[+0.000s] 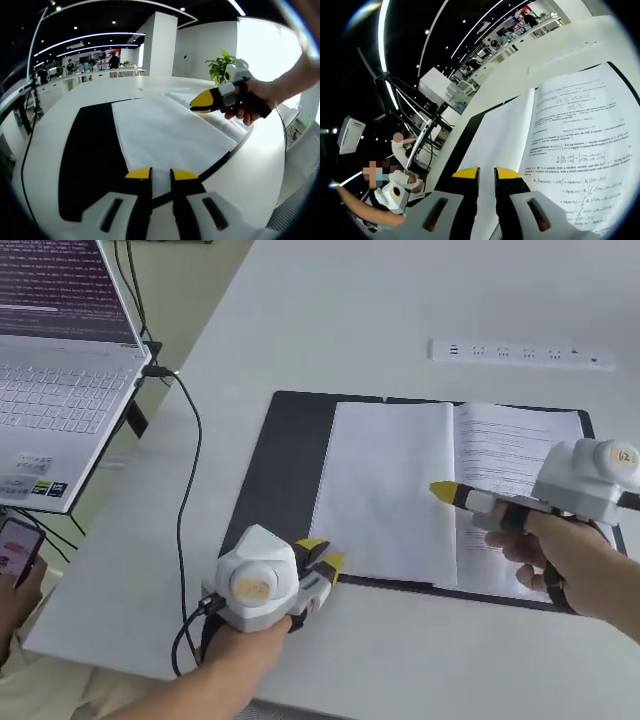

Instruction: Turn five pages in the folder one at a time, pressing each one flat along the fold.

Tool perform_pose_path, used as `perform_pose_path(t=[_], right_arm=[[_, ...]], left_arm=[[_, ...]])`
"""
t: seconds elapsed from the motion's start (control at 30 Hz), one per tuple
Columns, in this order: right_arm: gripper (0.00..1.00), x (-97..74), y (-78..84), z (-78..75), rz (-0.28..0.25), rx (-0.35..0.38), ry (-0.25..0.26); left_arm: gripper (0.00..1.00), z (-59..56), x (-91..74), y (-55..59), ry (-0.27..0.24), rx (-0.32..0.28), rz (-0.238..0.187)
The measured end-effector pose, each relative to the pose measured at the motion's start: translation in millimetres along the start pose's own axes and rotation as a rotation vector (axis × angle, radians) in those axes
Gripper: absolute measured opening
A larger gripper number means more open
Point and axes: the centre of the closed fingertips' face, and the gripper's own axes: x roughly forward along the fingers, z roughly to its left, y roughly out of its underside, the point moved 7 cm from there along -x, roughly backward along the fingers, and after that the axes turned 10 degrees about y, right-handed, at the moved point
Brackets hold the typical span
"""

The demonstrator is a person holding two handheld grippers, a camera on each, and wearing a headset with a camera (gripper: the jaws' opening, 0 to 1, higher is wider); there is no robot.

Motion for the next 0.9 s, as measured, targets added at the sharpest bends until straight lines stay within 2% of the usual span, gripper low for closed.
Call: perform_pose_path(t=[0.13, 0.23, 0.37, 0.57, 0.77, 0.9], right_arm=[[0.09, 7.4, -13.2, -3.7, -0.019, 0.027, -0.002], [0.09, 13.8, -22.0, -12.6, -0.037, 0.089, 0.018], [0.06, 21.7, -29.0, -29.9, -0.034, 0.103, 0.037], [0.0, 35.5, -41.1, -47.3, -0.038, 0.134, 0.042], [0.0, 50.0, -53.2, -54.2, -0.023, 0.163, 0.028], [0.0, 57.6, -62.7, -55.7, -0.011, 0.155, 0.035]], left_arm=[[0.13, 1.0, 0.3, 0.6, 0.008, 0.018, 0.002], [0.13, 2.3, 1.2, 0.8, 0.011, 0.026, 0.009], [0.13, 3.6, 1.8, 1.1, 0.01, 0.028, 0.012], [0.13, 5.3, 2.6, 2.6, 0.01, 0.03, 0.011], [0.13, 4.7, 2.4, 2.0, 0.012, 0.03, 0.011], [0.13, 4.7, 2.6, 1.5, 0.012, 0.031, 0.012]])
